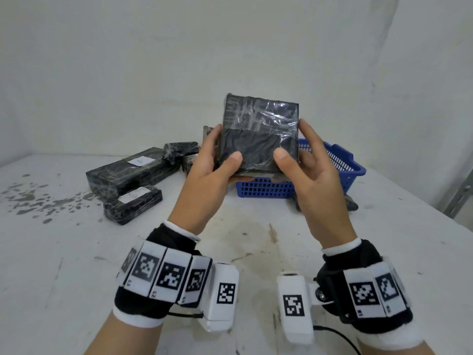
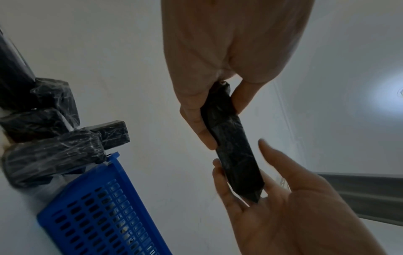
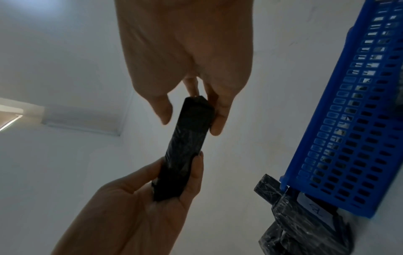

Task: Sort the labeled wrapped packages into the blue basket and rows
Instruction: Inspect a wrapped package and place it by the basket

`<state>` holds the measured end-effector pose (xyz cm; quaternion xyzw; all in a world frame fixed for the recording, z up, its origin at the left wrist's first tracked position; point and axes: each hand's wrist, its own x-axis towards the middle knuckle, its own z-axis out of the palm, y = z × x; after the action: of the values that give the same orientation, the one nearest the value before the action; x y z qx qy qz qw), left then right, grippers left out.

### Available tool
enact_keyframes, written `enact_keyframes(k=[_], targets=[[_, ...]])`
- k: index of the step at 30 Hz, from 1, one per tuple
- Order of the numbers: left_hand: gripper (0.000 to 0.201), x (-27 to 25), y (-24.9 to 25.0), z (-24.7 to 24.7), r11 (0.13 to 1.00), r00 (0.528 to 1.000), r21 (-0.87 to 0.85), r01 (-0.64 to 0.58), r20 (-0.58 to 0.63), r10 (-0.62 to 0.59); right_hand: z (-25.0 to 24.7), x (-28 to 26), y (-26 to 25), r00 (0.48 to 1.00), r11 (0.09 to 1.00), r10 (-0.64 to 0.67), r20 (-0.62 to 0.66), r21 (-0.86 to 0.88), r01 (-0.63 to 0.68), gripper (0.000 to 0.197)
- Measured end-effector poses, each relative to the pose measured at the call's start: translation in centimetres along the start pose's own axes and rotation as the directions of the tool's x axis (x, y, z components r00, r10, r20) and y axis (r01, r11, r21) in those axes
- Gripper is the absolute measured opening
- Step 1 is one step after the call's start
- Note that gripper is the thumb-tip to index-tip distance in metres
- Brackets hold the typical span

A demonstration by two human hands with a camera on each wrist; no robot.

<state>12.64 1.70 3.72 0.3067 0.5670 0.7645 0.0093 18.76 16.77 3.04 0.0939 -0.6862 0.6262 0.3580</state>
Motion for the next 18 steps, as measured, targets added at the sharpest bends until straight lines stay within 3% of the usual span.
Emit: enact_keyframes(k=[5,12,18], targets=[[0.066,-0.18,-0.12,0.07,0.994,0.998,0.087,-0.063,-0.011,0.064,0.34,-0.23,0.00,0.999,0.998,-0.016,0.035,-0.060,0.018,0.069],[0.043,-0.40,0.31,-0.19,0.971,0.997,0.227,-0.079,-0.005,0.083,0.86,-0.52,0.42,0.998,0.994,-0.067,-0.019,-0.092,0.065,0.079],[0.032,-0.23,0.22,-0.15,0.989,0.999,0.141,-0.030,-0.034,0.036,0.56,-0.30,0.45,0.999,0.999,-0.039,0.005,-0.028,0.040,0.063]])
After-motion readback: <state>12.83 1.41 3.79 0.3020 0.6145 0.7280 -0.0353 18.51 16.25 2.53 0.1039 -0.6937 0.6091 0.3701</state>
